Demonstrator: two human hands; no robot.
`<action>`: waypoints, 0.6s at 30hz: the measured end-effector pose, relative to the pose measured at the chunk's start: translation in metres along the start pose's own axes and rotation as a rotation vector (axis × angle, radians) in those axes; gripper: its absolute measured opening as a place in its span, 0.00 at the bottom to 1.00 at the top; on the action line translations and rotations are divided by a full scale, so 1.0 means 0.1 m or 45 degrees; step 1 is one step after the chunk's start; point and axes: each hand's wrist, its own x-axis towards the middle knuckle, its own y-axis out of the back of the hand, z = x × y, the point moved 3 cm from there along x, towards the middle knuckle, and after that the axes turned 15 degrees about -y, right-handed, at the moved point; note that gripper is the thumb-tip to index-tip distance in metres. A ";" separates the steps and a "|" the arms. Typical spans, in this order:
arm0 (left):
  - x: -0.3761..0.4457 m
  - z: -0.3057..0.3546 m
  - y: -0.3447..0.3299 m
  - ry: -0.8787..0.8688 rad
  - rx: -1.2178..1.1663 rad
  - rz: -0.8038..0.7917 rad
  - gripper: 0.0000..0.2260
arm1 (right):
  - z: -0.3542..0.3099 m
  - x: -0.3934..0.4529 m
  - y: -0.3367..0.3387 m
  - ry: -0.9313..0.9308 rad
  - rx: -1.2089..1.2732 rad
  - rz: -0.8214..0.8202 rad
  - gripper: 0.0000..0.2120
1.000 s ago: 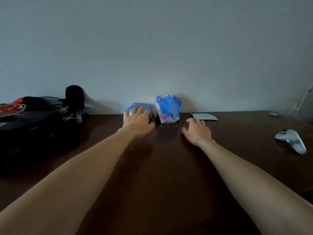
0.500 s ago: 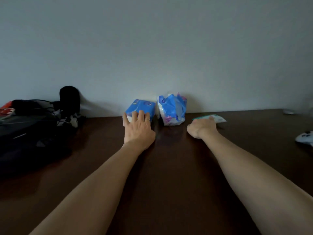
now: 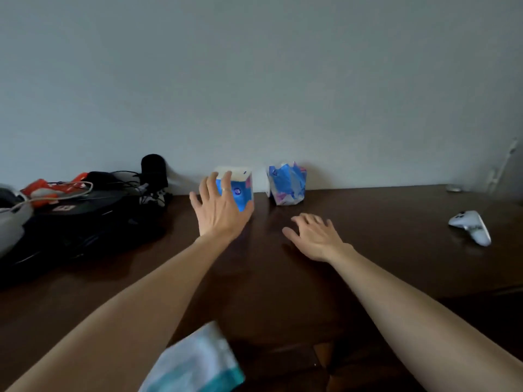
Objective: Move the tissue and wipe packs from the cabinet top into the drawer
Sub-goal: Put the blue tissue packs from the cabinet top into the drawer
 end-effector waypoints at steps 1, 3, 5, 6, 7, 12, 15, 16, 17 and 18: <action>0.00 -0.05 -0.04 -0.015 -0.042 -0.145 0.40 | 0.00 -0.06 -0.03 0.012 0.099 -0.005 0.31; -0.16 -0.08 -0.16 -0.123 -0.016 -0.428 0.41 | -0.01 -0.13 -0.03 0.008 0.223 -0.035 0.30; -0.37 -0.08 -0.17 -0.211 0.087 -0.412 0.33 | -0.10 -0.21 -0.04 0.059 0.216 -0.063 0.28; -0.37 -0.06 -0.10 -0.240 0.117 -0.253 0.27 | -0.16 -0.23 -0.04 0.089 0.226 -0.041 0.26; -0.34 -0.05 0.00 -0.243 0.114 -0.099 0.23 | -0.24 -0.22 -0.03 0.115 0.247 0.002 0.24; -0.19 -0.32 0.35 -0.076 -0.058 0.043 0.26 | -0.75 0.00 0.12 -0.007 0.656 0.259 0.24; -0.02 -0.53 0.31 -0.073 -0.101 -0.189 0.30 | -0.93 0.24 0.11 -0.097 0.758 0.168 0.38; 0.01 -0.59 0.24 -0.086 -0.114 -0.279 0.31 | -1.00 0.33 0.11 -0.122 0.807 0.114 0.45; 0.00 -0.66 0.16 -0.070 -0.149 -0.348 0.33 | -1.06 0.42 0.11 -0.153 0.911 0.052 0.52; -0.05 -0.73 0.05 -0.036 -0.194 -0.379 0.34 | -1.12 0.52 0.10 -0.177 1.053 -0.017 0.57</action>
